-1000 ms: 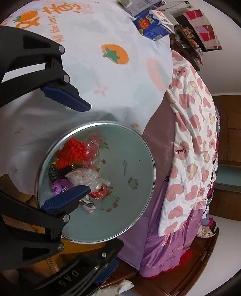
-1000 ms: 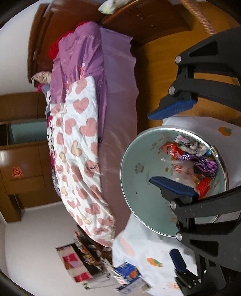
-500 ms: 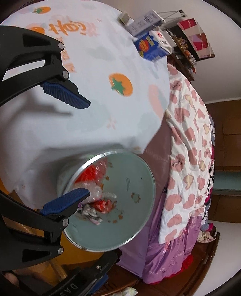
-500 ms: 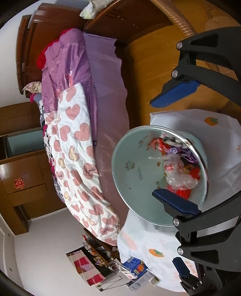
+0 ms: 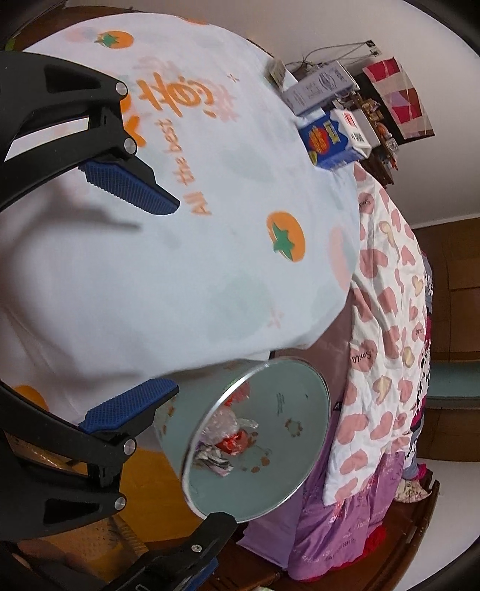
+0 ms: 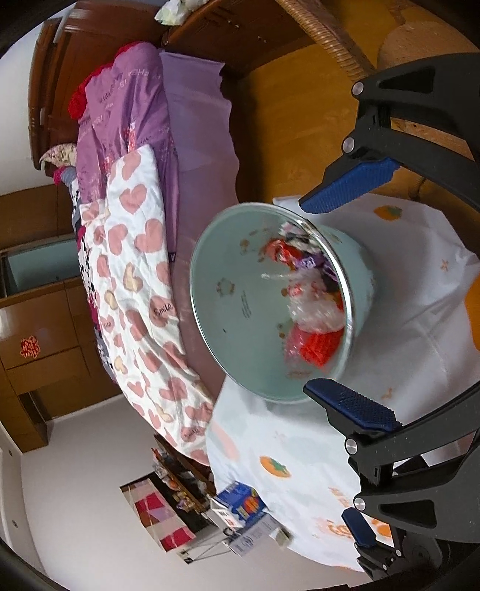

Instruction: Collect trash

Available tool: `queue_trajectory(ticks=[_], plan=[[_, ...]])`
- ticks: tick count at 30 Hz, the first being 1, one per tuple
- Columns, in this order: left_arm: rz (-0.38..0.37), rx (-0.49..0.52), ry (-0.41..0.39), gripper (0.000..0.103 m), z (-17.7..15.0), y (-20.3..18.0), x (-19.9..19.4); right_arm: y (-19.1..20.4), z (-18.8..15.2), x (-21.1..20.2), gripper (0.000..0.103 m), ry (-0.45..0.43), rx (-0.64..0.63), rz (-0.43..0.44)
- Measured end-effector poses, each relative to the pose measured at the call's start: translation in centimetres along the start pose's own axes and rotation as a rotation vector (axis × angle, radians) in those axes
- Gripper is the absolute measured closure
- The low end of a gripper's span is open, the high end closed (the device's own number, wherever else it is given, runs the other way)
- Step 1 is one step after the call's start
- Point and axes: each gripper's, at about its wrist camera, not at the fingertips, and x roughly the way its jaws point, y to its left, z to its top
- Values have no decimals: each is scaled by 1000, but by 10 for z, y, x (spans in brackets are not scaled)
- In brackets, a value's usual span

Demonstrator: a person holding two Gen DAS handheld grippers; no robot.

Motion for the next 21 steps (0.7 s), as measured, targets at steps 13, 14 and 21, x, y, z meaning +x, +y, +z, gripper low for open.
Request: queue_trajectory(ticks=[13, 14, 21], plan=[[43, 5, 1, 12, -36, 21, -22, 21, -31, -28, 13, 9, -46, 25], [46, 5, 0, 12, -40, 23, -24, 21, -34, -31, 13, 7, -50, 27], [67, -12, -32, 11, -63, 37, -44, 35, -50, -59, 13, -51, -91, 26]])
